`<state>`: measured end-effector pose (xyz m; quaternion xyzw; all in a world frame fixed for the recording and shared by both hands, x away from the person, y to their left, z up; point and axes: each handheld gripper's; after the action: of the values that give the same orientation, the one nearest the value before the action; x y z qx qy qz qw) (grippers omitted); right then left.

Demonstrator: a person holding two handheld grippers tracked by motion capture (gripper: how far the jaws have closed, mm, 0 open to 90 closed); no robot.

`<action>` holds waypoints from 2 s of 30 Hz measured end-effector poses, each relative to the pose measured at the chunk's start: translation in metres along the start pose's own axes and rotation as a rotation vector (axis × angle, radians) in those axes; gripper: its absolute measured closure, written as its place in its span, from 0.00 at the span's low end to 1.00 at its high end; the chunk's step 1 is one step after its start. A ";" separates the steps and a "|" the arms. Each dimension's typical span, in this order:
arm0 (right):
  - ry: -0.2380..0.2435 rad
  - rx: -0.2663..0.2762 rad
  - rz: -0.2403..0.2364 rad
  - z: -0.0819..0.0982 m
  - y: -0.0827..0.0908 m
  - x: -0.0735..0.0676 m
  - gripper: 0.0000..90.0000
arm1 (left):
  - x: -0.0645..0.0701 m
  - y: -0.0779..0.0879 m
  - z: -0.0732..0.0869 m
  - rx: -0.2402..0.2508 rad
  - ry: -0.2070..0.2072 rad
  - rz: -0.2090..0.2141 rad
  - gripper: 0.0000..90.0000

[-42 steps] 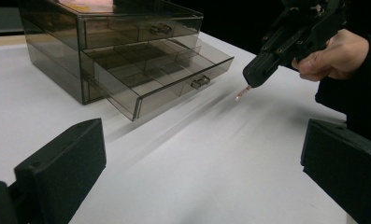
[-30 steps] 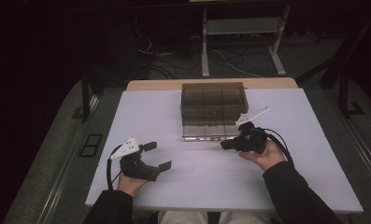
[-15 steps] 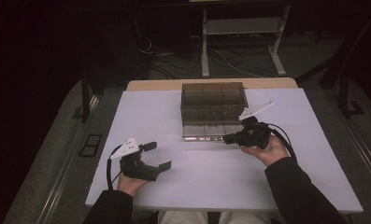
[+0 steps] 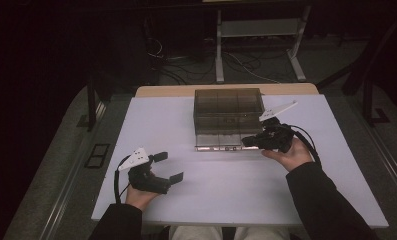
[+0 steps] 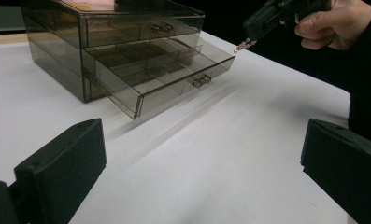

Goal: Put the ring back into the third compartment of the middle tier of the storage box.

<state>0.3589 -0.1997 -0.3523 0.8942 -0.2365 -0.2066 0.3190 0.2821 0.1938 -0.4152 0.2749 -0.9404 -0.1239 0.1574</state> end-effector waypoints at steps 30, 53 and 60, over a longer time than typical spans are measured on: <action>-0.056 0.034 0.067 -0.002 0.004 0.033 0.97 | 0.000 0.000 0.000 -0.002 -0.002 0.002 0.00; -0.112 0.023 0.089 0.004 -0.010 0.055 0.97 | -0.001 0.000 0.000 0.000 -0.001 0.000 0.00; -0.114 0.018 0.091 0.004 -0.013 0.057 0.97 | 0.000 0.000 0.000 0.000 -0.001 -0.001 0.00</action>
<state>0.4067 -0.2243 -0.3765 0.8721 -0.2968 -0.2404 0.3060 0.2825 0.1941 -0.4151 0.2752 -0.9404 -0.1238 0.1569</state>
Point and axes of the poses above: each handheld gripper's, and its own axes: y roughly backward along the jaws, z roughly out of its underside, x roughly to its right, and after that the axes turned 1 degree about -x, right-handed
